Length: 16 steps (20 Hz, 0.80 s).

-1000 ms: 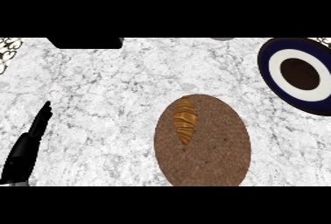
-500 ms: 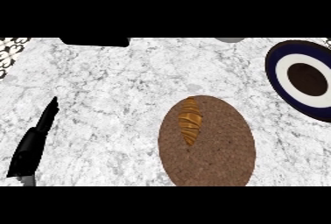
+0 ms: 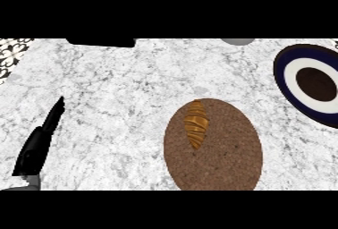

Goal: Pick the can from the placemat and place it in the plate

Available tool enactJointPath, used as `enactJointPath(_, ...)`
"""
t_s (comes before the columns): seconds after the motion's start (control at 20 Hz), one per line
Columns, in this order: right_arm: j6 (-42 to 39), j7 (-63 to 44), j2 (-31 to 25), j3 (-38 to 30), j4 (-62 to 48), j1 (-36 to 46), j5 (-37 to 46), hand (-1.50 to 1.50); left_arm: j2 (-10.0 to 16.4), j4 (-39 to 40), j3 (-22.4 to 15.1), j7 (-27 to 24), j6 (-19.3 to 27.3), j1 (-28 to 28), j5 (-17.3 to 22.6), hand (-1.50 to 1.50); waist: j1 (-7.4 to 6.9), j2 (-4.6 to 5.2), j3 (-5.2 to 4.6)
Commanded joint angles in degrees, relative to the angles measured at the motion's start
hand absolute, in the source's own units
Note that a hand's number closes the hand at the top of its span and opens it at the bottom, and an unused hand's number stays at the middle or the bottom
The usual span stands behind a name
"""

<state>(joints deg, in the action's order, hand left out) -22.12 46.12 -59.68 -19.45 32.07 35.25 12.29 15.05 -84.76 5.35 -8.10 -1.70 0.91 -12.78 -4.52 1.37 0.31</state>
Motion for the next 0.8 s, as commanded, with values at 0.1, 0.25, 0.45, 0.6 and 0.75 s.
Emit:
enactJointPath(0.1, -4.29, 4.42, 2.82, 6.5, -4.62, 6.18, 4.81, 1.5, 1.14, -1.29, 0.5, 1.53, -1.12, -0.17, 0.32, 0.0, -0.14, -0.12, -0.04)
enactJointPath(0.25, 0.32, 4.44, 7.98, 10.16, -5.91, 7.95, 8.15, 1.5, 0.24, 1.0, 0.71, -0.57, 0.12, -0.29, -0.2, 0.0, 0.09, 0.0, -0.08)
enactJointPath(0.45, 0.49, 4.45, 10.62, 12.17, -9.94, 11.32, 10.05, 1.5, -0.57, -0.45, 0.8, -0.46, 0.34, 1.07, 0.27, 0.0, 0.56, -0.25, -0.1)
enactJointPath(0.6, -3.36, 4.73, 13.03, 13.79, -12.27, 12.15, 10.35, 1.5, -0.02, 0.79, 0.63, -0.06, 0.13, -0.54, -0.39, 0.0, 0.34, 0.14, -0.05)
enactJointPath(0.75, -2.5, -4.35, 15.31, 11.3, -17.64, 15.65, 8.47, -1.5, -0.6, -1.37, 0.23, -0.66, 0.21, 2.62, -0.47, 0.0, 0.67, -0.34, -0.12)
